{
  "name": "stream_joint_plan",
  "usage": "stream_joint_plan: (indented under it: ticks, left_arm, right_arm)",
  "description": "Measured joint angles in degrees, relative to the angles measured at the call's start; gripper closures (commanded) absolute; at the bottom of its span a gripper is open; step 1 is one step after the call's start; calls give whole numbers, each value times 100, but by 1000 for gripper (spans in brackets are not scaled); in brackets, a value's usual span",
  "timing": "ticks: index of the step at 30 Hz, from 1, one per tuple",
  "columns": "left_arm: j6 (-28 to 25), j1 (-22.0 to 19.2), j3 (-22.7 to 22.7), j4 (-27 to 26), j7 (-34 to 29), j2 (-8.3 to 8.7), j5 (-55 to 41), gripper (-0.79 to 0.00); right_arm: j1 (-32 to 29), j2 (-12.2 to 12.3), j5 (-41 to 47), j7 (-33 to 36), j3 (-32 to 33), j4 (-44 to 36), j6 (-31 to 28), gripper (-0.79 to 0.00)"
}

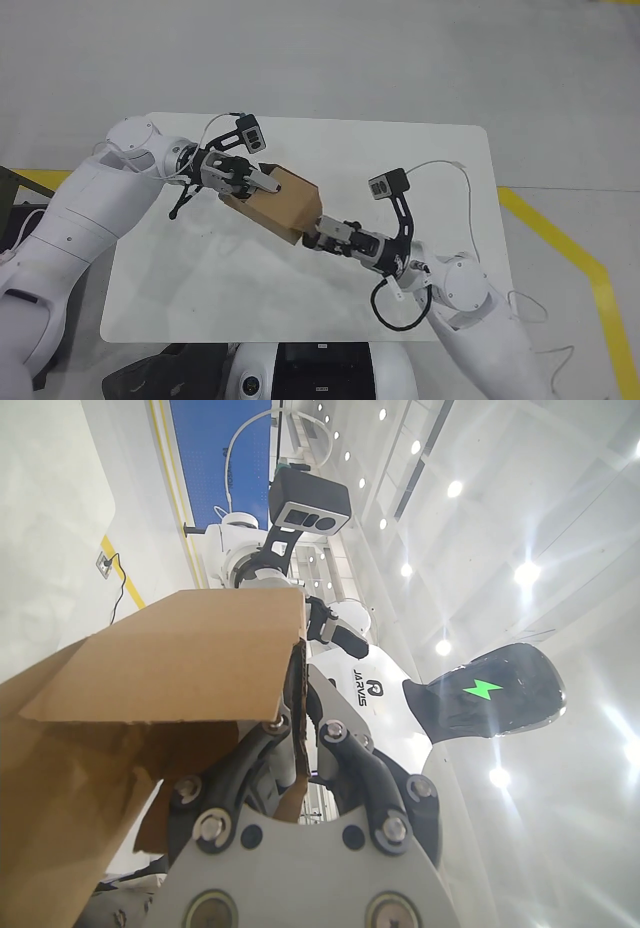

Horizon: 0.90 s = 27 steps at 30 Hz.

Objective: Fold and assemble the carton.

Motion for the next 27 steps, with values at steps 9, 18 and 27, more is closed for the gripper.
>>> stream_joint_plan:
  ticks: [9, 18, 27]
  left_arm:
    - [-19, -26, -41, 129, 0, -11, -30, 0]
    - [-31, -2, -40, 116, 0, -21, 28, 0]
    - [-18, 2, -23, 40, 0, -45, 84, 0]
  right_arm:
    - [-492, 103, -24, -135, 534, -275, -145, -785]
    - [-593, 141, 175, -22, 738, -528, -395, -785]
    - [-223, 81, 176, -18, 288, -266, -344, -785]
